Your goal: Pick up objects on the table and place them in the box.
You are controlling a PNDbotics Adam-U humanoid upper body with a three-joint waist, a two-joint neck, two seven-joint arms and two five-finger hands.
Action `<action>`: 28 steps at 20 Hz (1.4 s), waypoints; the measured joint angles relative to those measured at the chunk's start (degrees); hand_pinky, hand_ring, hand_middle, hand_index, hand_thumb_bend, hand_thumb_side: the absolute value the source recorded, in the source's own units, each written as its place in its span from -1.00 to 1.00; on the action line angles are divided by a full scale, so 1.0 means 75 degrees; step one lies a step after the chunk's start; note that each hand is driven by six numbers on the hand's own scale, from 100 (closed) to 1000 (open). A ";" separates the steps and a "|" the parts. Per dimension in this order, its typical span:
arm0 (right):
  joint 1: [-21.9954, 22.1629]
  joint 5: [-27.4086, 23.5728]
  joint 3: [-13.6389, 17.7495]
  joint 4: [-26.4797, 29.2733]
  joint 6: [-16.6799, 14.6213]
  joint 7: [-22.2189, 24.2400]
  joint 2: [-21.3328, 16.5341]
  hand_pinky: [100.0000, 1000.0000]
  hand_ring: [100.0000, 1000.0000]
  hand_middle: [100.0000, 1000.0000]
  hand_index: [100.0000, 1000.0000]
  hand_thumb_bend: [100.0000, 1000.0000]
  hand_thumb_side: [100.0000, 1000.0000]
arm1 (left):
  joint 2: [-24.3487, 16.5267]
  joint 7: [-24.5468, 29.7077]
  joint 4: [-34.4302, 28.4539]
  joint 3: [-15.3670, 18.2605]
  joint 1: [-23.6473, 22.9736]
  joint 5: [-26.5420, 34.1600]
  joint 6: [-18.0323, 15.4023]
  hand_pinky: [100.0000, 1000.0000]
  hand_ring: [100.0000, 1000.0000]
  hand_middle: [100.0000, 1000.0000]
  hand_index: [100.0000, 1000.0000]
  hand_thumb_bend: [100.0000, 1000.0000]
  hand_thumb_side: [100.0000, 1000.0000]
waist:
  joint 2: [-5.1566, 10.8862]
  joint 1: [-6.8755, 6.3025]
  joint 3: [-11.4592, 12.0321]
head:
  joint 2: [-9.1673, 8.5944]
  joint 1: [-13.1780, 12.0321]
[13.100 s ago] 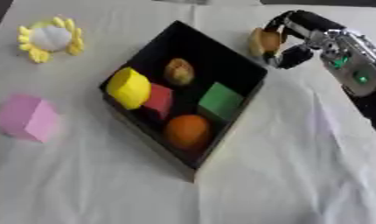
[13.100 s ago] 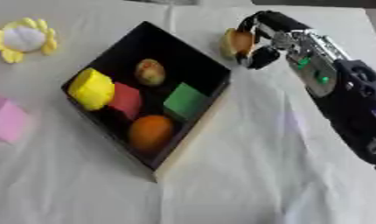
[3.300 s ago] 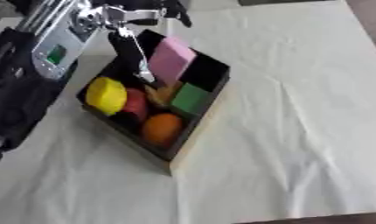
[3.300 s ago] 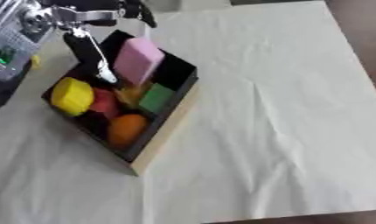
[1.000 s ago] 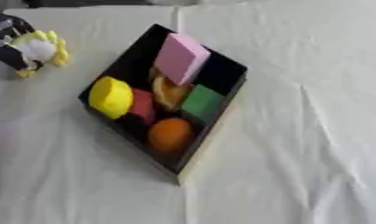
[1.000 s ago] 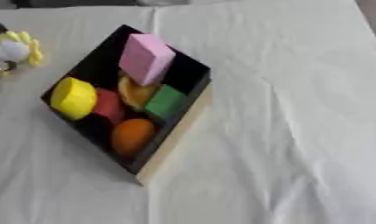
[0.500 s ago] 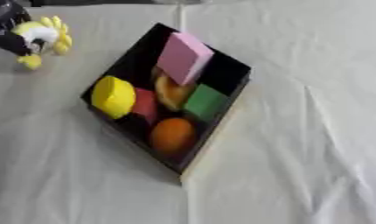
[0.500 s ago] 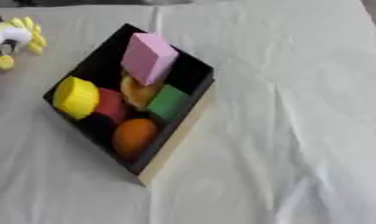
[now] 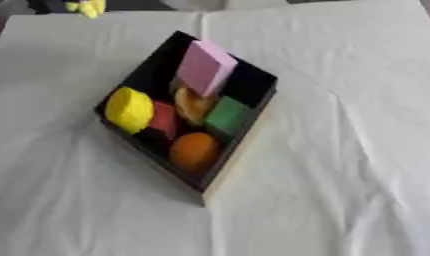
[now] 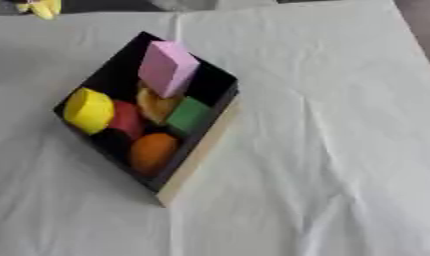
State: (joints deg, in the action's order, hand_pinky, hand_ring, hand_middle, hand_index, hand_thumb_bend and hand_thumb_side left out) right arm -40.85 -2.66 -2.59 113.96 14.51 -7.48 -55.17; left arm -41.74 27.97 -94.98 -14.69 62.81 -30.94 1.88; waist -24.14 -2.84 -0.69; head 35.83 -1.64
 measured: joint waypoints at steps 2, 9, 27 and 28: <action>-0.0015 0.0000 -0.0031 0.0000 -0.0003 0.0033 0.0014 0.59 0.41 0.31 0.36 -1.00 -0.55 | 0.0009 0.0239 -0.0532 -0.0271 -0.0027 0.0334 0.0144 0.24 -0.13 -0.39 -0.19 -0.72 -1.00 | 0.0085 0.0000 0.0000 | 0.0022 0.0085; -0.0185 0.0000 -0.0083 0.0000 0.0023 0.0118 0.0118 0.59 0.41 0.30 0.36 -1.00 -0.57 | -0.0041 0.0957 -0.1624 -0.1034 -0.0265 0.1292 0.0679 0.27 -0.09 -0.32 -0.11 -0.72 -1.00 | 0.0153 0.0000 0.0015 | 0.0136 0.0239; -0.0296 0.0000 -0.0151 0.0000 0.0085 0.0178 0.0284 0.59 0.40 0.31 0.35 -1.00 -0.55 | 0.0265 0.0996 -0.0991 -0.2019 -0.0691 0.0322 0.0669 0.82 0.78 0.70 0.83 0.25 -0.19 | 0.0210 0.0002 0.0002 | 0.0347 0.0394; -0.0292 0.0000 -0.0149 0.0000 0.0085 0.0173 0.0284 0.59 0.40 0.31 0.35 -1.00 -0.54 | 0.0264 0.0955 -0.0991 -0.1962 -0.0720 0.0283 0.0584 0.84 0.83 0.75 0.86 0.29 -0.14 | 0.0210 0.0002 0.0006 | 0.0371 0.0422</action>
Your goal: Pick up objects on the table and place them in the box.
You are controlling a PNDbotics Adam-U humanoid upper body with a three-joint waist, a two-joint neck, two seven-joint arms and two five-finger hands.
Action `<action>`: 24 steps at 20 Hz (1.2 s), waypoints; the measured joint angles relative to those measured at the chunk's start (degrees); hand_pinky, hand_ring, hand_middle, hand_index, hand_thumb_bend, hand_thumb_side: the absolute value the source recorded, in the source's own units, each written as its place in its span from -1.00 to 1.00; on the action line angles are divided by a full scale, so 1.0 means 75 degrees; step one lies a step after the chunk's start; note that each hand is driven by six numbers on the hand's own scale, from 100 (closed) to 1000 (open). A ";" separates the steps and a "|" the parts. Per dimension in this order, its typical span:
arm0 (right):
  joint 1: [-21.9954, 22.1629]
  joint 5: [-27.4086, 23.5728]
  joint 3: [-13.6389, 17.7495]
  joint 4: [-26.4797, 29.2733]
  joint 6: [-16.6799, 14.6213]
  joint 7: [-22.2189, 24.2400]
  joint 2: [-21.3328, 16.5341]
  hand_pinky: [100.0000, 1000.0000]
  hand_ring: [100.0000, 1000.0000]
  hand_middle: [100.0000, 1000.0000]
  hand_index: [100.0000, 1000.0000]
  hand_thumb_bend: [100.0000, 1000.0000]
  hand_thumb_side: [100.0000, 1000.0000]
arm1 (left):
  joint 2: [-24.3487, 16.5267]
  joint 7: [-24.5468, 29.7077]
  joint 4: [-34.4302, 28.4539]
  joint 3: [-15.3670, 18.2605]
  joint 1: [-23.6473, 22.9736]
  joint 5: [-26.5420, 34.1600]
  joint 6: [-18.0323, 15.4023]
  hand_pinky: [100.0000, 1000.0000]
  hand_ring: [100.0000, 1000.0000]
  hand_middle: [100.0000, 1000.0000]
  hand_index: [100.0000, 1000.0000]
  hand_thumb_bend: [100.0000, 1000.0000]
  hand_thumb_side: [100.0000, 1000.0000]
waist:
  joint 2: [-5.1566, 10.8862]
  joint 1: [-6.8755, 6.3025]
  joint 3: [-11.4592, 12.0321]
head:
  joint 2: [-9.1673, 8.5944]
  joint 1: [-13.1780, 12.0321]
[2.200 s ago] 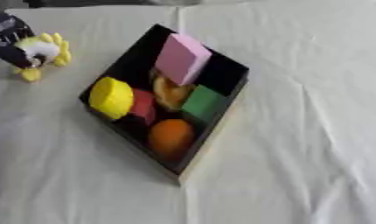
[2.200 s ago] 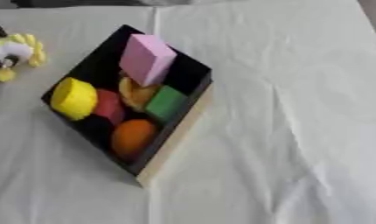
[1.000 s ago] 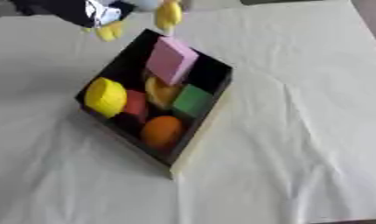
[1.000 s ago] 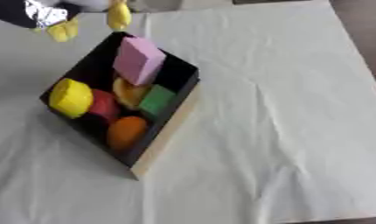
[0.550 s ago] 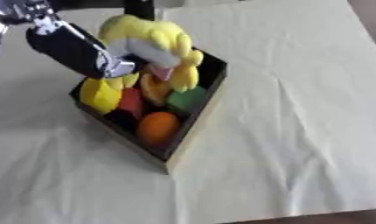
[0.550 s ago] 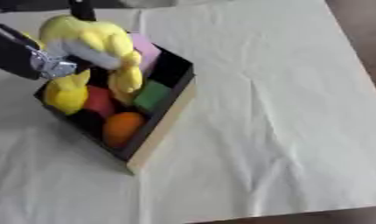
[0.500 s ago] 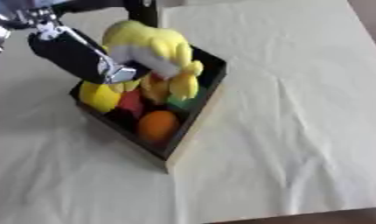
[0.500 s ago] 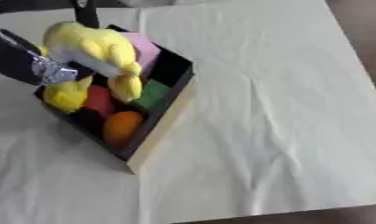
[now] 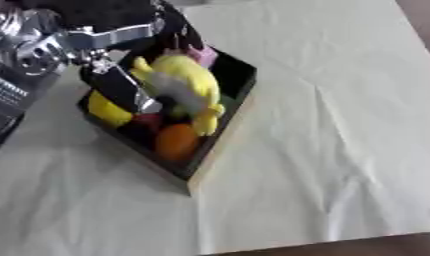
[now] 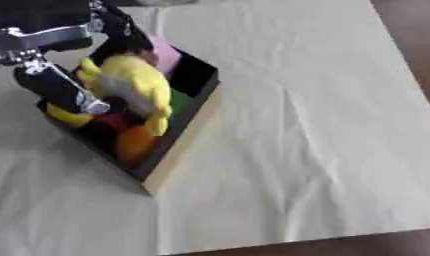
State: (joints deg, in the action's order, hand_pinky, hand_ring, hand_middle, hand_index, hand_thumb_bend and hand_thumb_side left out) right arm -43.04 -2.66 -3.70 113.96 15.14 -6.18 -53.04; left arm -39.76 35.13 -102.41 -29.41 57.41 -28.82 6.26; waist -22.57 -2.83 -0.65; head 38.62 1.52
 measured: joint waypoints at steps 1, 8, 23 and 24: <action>0.0005 0.0000 0.0003 0.0000 -0.0002 -0.0010 0.0000 0.59 0.40 0.31 0.35 -1.00 -0.54 | -0.0007 -0.0025 -0.0004 0.0078 -0.0017 -0.0034 -0.0073 0.85 0.87 0.78 0.88 0.31 -0.11 | 0.0000 0.0000 0.0005 | 0.0022 0.0027; 0.0091 0.0000 0.0028 0.0000 0.0000 -0.0061 -0.0001 0.58 0.40 0.31 0.35 -1.00 -0.55 | -0.0212 -0.0178 -0.0561 0.0863 -0.0214 -0.0150 -0.0222 0.82 0.83 0.76 0.88 0.21 -0.19 | 0.0000 0.0001 0.0103 | 0.0031 0.0151; 0.0656 -0.0097 0.0495 0.0000 -0.0501 -0.0848 -0.0033 0.58 0.40 0.31 0.36 -1.00 -0.65 | -0.0536 -0.7894 -0.1512 0.4498 -0.3701 0.2905 -0.0406 0.64 0.52 0.46 0.70 -0.84 -0.21 | 0.0048 0.0402 0.0332 | -0.0834 -0.0231; 0.0730 -0.0131 0.0556 0.0000 -0.0552 -0.0967 -0.0033 0.58 0.40 0.31 0.36 -1.00 -0.66 | -0.0494 -0.8316 -0.1512 0.4631 -0.3895 0.3053 -0.0557 0.64 0.52 0.46 0.70 -0.82 -0.21 | 0.0048 0.0446 0.0332 | -0.0904 -0.0261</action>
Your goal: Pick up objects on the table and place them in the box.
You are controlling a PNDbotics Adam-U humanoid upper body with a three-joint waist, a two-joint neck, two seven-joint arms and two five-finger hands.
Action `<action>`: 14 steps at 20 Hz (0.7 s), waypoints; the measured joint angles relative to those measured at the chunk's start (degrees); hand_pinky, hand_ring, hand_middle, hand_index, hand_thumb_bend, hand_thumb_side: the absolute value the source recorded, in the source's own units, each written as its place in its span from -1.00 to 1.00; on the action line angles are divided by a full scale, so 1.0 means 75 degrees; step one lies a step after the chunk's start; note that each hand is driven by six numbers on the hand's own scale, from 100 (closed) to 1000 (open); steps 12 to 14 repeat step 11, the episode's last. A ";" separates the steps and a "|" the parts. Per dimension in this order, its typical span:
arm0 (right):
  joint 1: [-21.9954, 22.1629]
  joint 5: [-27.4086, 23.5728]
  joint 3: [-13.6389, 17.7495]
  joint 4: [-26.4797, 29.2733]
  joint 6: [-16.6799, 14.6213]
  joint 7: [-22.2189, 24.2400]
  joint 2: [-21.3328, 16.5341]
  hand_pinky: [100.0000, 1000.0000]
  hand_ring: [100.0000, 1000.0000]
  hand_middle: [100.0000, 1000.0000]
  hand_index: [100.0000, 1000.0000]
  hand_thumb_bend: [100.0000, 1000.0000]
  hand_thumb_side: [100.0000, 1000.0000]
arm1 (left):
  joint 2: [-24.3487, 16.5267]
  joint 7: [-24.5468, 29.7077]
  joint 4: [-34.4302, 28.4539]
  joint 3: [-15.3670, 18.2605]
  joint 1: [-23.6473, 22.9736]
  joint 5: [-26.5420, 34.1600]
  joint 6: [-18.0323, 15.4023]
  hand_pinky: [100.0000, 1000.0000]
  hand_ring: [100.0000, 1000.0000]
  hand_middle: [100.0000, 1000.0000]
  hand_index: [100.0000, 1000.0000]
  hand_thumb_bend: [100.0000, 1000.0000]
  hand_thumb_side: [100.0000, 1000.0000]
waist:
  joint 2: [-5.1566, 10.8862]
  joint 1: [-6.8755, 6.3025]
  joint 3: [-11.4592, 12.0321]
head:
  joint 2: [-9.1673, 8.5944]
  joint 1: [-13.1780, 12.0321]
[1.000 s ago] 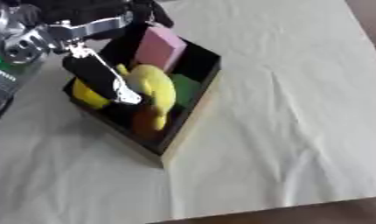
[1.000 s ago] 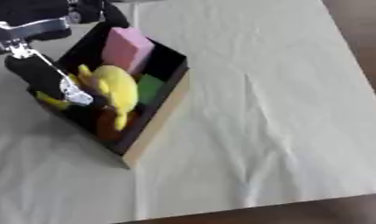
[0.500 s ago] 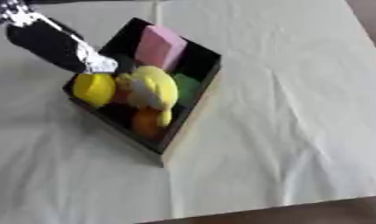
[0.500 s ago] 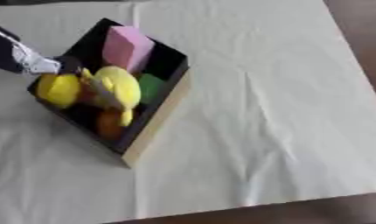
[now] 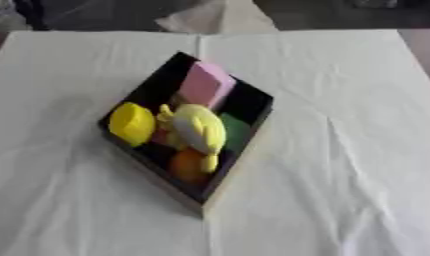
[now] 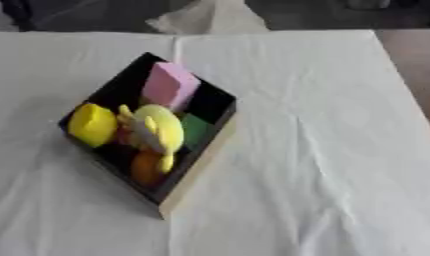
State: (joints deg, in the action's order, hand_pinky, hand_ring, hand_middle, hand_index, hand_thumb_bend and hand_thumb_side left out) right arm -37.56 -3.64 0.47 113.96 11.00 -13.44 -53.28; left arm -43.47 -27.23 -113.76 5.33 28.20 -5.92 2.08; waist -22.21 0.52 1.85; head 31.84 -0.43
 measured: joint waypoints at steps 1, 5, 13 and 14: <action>0.0057 -0.0025 0.0056 0.0000 -0.0050 -0.0116 0.0000 0.58 0.40 0.31 0.36 -1.00 -0.65 | 0.0030 -0.0343 0.0000 0.0101 -0.0150 0.0107 -0.0145 0.65 0.53 0.47 0.72 -0.78 -0.19 | 0.0000 0.0046 0.0000 | -0.0049 -0.0018; 0.0227 -0.0144 0.0221 0.0000 -0.0247 -0.0517 0.0003 0.58 0.40 0.31 0.36 -1.00 -0.63 | 0.0149 -0.1156 0.0000 0.0369 -0.0563 0.0309 -0.0574 0.66 0.56 0.52 0.79 -0.75 -0.09 | 0.0001 0.0129 0.0000 | -0.0158 -0.0024; 0.0474 -0.0333 0.0357 0.0000 -0.0421 -0.0977 0.0004 0.58 0.41 0.34 0.36 -1.00 -0.48 | 0.0159 -0.1659 0.0000 0.0523 -0.0887 0.0375 -0.0774 0.71 0.58 0.54 0.84 -0.75 -0.03 | 0.0000 0.0129 0.0066 | -0.0142 0.0102; 0.0474 -0.0333 0.0357 0.0000 -0.0421 -0.0977 0.0004 0.58 0.41 0.34 0.36 -1.00 -0.48 | 0.0159 -0.1659 0.0000 0.0523 -0.0887 0.0375 -0.0774 0.71 0.58 0.54 0.84 -0.75 -0.03 | 0.0000 0.0129 0.0066 | -0.0142 0.0102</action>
